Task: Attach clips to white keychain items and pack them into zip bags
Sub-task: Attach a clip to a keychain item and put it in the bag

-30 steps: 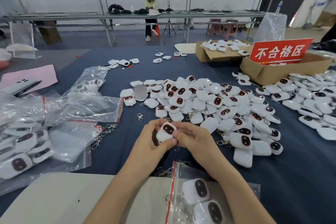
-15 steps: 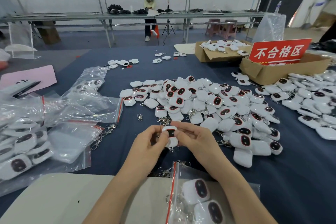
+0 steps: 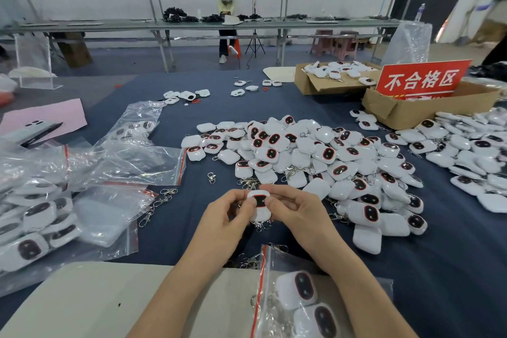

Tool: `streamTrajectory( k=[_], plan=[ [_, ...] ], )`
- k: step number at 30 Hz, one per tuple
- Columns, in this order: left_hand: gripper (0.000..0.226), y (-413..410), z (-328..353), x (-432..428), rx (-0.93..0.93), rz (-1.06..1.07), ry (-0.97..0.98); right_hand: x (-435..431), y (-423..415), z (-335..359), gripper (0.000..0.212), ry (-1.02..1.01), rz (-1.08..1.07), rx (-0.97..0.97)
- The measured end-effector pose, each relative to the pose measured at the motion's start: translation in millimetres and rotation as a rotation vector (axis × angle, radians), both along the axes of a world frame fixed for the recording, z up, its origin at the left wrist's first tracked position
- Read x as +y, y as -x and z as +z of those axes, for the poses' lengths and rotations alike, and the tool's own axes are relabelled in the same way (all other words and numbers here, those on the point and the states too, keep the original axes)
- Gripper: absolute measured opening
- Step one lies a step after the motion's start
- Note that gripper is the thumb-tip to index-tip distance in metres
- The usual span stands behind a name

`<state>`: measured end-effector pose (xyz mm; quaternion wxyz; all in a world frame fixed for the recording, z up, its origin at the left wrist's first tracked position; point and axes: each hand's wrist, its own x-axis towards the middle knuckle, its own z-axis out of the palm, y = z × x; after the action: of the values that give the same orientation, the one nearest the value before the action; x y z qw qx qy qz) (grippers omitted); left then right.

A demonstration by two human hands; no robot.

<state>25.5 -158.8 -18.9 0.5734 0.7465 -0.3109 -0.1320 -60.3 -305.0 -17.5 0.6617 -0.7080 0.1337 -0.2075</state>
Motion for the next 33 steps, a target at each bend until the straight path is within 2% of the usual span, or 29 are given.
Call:
streamTrajectory(
  k=[8,20,26,33],
  plan=[
    [0.012,1.4,0.2,1.4,-0.004,-0.013,-0.003,0.9,0.1,-0.5,0.025,-0.014,-0.008,-0.01],
    [0.027,3.9,-1.6,1.0,-0.005,-0.053,0.015,0.2,-1.9,-3.5,0.025,-0.066,0.043,-0.045],
    [0.024,2.7,-2.5,2.0,-0.001,-0.062,0.008,1.2,-1.8,-2.7,0.031,-0.044,0.046,-0.039],
    [0.024,3.6,-1.0,1.2,-0.02,-0.039,-0.001,-1.1,-2.1,-5.0,0.025,-0.07,0.048,-0.038]
  ],
)
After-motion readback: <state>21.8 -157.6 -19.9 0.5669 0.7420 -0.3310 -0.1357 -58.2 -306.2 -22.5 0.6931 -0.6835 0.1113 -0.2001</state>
